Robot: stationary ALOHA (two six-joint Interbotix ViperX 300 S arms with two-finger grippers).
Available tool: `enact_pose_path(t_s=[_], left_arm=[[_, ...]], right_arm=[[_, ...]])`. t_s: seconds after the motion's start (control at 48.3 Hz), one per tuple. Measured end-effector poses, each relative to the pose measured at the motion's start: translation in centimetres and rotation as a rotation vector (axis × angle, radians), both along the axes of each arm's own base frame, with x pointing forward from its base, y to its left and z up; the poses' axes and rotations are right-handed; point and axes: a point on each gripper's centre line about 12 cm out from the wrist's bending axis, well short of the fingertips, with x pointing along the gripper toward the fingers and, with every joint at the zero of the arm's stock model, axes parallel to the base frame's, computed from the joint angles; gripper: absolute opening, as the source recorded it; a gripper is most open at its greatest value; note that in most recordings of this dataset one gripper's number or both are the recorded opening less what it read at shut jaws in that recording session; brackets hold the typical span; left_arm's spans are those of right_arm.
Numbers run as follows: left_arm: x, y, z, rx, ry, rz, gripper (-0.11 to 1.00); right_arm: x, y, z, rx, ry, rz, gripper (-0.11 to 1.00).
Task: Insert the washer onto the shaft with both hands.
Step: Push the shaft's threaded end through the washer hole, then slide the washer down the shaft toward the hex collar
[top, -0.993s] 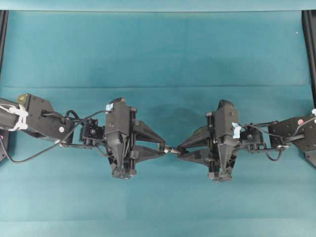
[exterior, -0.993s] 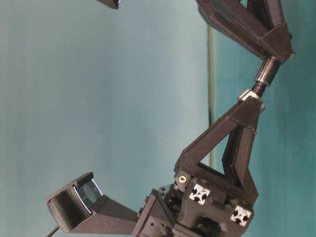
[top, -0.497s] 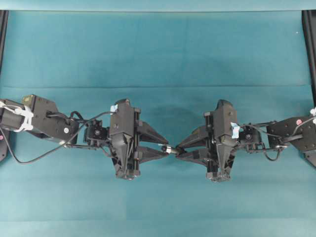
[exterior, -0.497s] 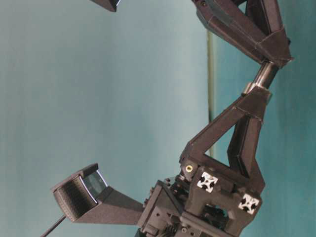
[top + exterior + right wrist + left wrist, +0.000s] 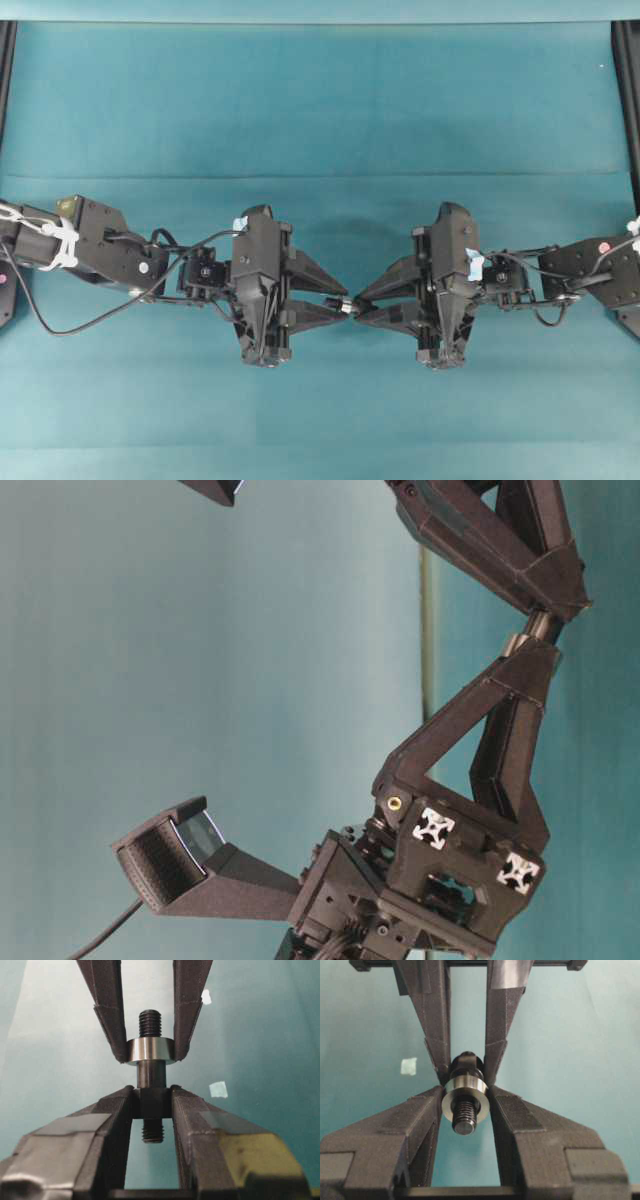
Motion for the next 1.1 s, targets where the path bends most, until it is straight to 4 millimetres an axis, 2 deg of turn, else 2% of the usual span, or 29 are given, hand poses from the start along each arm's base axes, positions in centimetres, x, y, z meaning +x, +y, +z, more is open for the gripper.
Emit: enact_pose_path(t_s=[0.517,0.869,1.097], left_arm=[[0.7,-0.1,-0.1,0.000,0.003,-0.001,0.38],[1.0,-0.1,-0.8,0.006,0.089,0.001,0.38],[1.3,-0.1,-0.5,0.008,0.082,-0.001,0.38]], right_arm=[[0.3,0.0,0.1,0.000,-0.003,0.001,0.00],[0.2,0.0,-0.2,-0.001,0.008,0.001,0.00],[0.2,0.0,-0.2,-0.001,0.008,0.001,0.00]])
